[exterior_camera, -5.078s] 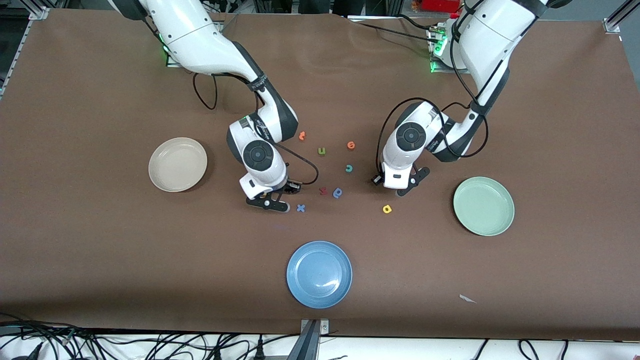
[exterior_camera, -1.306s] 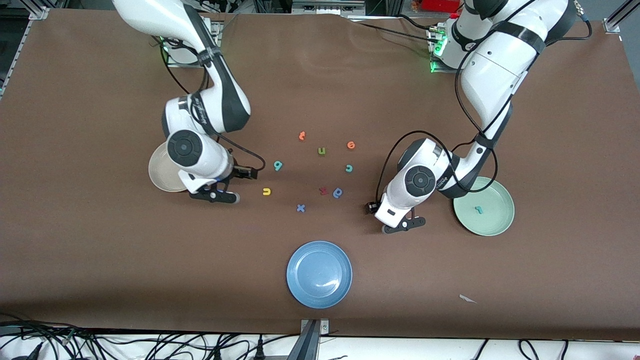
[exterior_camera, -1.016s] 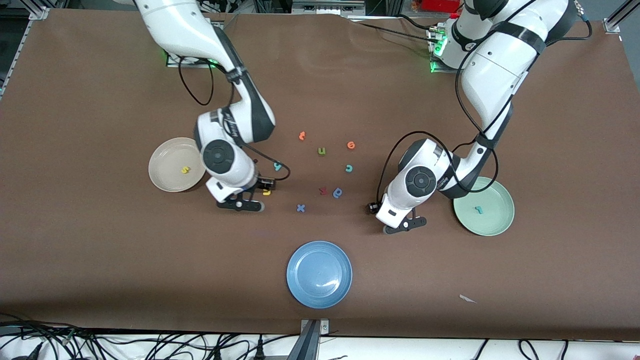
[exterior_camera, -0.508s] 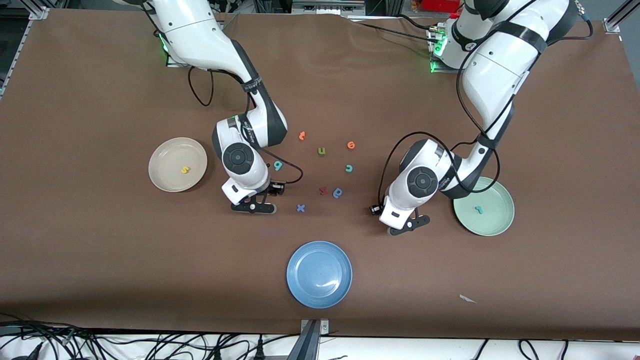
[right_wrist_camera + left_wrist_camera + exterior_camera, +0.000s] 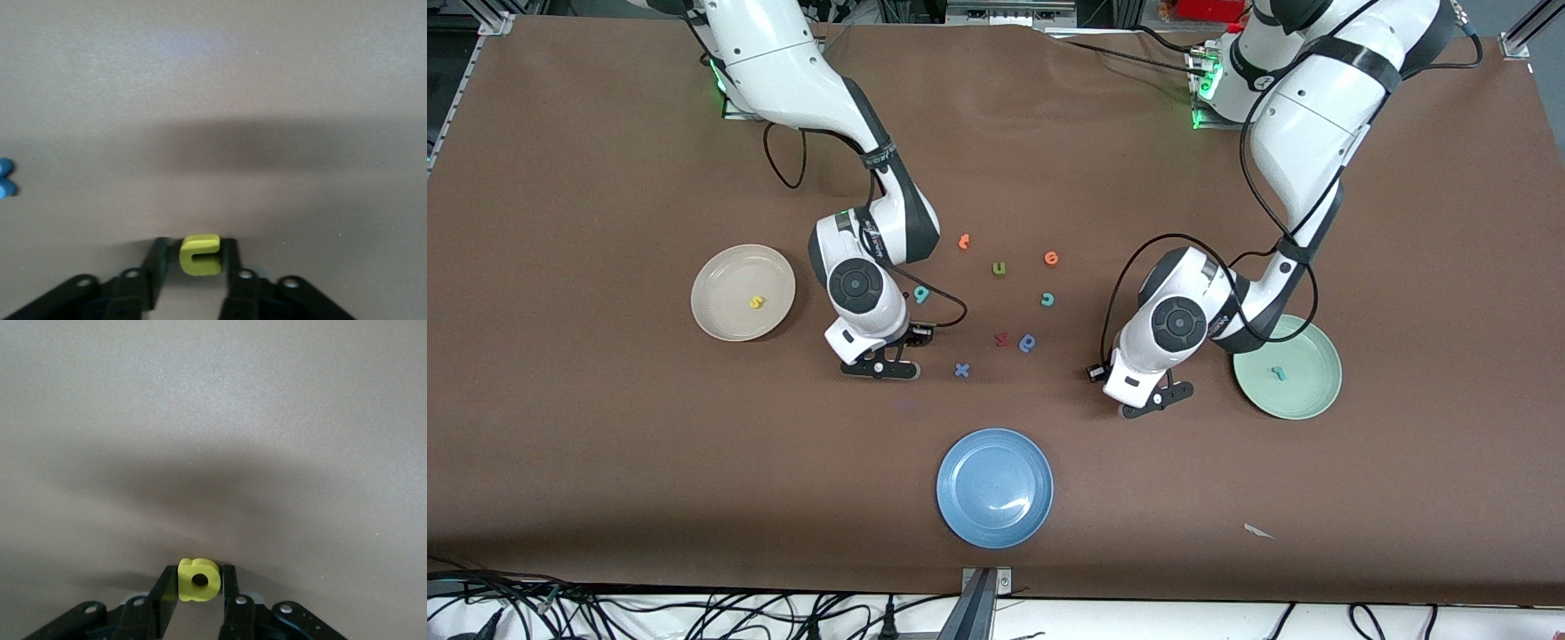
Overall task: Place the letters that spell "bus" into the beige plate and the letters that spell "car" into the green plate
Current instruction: 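Grasp the c with the right gripper while the left gripper grasps the o, then place the o on the green plate while the right gripper places the c, then grasp the c with the left gripper while the right gripper grasps the b, then place the b on the beige plate while the left gripper carries the c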
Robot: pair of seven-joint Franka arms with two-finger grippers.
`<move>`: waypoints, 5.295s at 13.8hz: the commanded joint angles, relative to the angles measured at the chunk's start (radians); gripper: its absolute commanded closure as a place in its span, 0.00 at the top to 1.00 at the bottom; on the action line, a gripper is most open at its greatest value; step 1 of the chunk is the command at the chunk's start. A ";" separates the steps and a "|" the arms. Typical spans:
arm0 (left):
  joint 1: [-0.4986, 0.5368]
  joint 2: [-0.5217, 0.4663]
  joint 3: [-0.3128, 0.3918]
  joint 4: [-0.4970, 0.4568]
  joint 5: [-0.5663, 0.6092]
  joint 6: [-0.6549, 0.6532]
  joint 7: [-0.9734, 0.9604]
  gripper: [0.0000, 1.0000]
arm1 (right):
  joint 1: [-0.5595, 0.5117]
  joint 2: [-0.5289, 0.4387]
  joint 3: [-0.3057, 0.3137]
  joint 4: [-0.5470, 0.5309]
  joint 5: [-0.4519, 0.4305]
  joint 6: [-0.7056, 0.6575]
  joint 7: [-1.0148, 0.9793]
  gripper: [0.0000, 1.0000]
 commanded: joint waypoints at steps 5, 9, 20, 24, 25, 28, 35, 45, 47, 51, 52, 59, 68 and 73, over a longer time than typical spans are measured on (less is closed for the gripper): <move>0.008 -0.021 0.008 0.032 0.071 -0.122 0.075 0.20 | 0.004 -0.062 -0.072 0.019 0.006 -0.129 -0.054 0.08; 0.138 -0.096 0.006 0.046 0.081 -0.284 0.498 0.20 | 0.001 -0.153 -0.223 -0.068 0.014 -0.310 -0.317 0.08; 0.437 -0.274 -0.004 -0.320 0.259 -0.031 0.921 0.74 | 0.004 -0.343 -0.395 -0.631 0.016 -0.037 -0.689 1.00; 0.414 -0.278 -0.043 -0.267 0.130 -0.069 0.822 1.00 | 0.052 -0.383 -0.386 -0.531 0.014 -0.159 -0.561 1.00; 0.384 -0.273 -0.055 -0.244 0.074 -0.077 0.761 1.00 | 0.091 -0.377 -0.380 -0.483 0.014 -0.192 -0.468 1.00; 0.258 -0.252 -0.060 -0.239 0.012 -0.069 0.538 0.99 | 0.211 -0.331 -0.361 -0.400 0.048 -0.157 -0.149 1.00; 0.022 -0.238 -0.061 -0.259 0.012 -0.062 0.412 0.96 | 0.322 -0.170 -0.234 -0.294 0.131 0.041 0.426 0.65; -0.172 -0.164 -0.049 -0.282 0.105 0.125 0.226 0.90 | 0.320 -0.104 -0.173 -0.272 0.175 0.121 0.478 0.46; -0.173 -0.156 -0.049 -0.284 0.108 0.150 0.220 0.86 | 0.320 -0.104 -0.173 -0.272 0.175 0.118 0.474 0.16; -0.192 -0.152 -0.047 -0.287 0.110 0.152 0.195 0.73 | 0.316 -0.135 -0.189 -0.269 0.167 0.072 0.445 0.02; -0.193 -0.150 -0.047 -0.288 0.110 0.152 0.189 0.68 | 0.317 -0.151 -0.221 -0.268 0.164 0.031 0.408 0.02; -0.201 -0.149 -0.046 -0.289 0.110 0.147 0.169 0.48 | 0.317 -0.205 -0.557 -0.361 0.161 -0.215 -0.278 0.03; -0.239 -0.143 0.003 -0.279 0.133 0.144 0.148 0.24 | 0.141 -0.116 -0.581 -0.384 0.169 -0.207 -0.503 0.10; -0.164 -0.188 0.000 -0.249 0.133 0.035 0.227 0.20 | 0.153 -0.130 -0.582 -0.395 0.170 -0.218 -0.511 1.00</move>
